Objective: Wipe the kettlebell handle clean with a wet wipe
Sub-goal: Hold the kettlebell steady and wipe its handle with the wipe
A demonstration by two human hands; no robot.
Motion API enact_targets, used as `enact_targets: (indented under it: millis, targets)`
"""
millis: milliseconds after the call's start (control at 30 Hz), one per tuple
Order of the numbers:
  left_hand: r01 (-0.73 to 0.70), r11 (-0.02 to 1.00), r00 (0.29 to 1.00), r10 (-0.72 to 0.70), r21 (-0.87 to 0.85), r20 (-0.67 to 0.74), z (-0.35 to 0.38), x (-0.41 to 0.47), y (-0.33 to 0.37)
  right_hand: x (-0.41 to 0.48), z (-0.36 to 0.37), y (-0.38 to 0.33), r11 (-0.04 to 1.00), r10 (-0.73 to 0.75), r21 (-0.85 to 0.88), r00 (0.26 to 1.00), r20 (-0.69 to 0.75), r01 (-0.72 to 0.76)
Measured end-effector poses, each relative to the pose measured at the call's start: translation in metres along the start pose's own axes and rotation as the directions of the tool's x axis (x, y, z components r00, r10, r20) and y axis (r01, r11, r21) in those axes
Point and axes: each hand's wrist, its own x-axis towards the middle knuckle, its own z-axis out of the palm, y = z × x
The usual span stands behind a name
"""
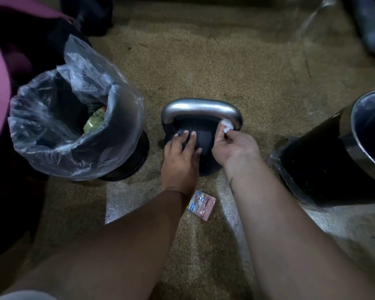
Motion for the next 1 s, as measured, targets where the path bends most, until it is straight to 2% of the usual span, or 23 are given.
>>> enact_targets:
  millis: [300,367,467,667,767,867,1000]
  targets:
    - [0.012,1.000,1.000,-0.012,0.001,0.009,-0.003,0.001,0.003,0.018,-0.011,-0.002,1.000,-0.010,-0.027,0.998,0.057,0.012]
    - [0.013,1.000,1.000,-0.013,-0.004,0.014,-0.003,-0.001,0.002,0.020,-0.010,0.001,0.998,-0.017,-0.062,1.000,0.025,0.019]
    - [0.006,1.000,1.000,-0.006,-0.002,0.030,-0.004,0.000,0.001,0.017,-0.010,-0.005,1.000,0.001,-0.015,1.000,-0.009,-0.001]
    - [0.020,1.000,1.000,-0.020,0.006,0.023,-0.004,0.001,0.002,0.016,-0.010,-0.002,0.977,-0.046,-0.211,0.999,0.000,0.045]
    - [0.014,1.000,0.999,-0.014,0.000,0.030,-0.004,0.000,0.003,0.005,-0.010,-0.005,0.997,-0.007,-0.077,1.000,0.003,0.008]
    - [0.009,1.000,1.000,-0.009,-0.003,0.029,-0.004,0.002,0.003,0.009,-0.008,-0.003,1.000,0.007,-0.023,0.999,-0.034,-0.008]
    - [0.019,1.000,1.000,-0.019,-0.005,0.012,-0.005,0.000,0.004,0.007,-0.013,-0.002,0.998,-0.014,-0.055,1.000,0.028,0.016]
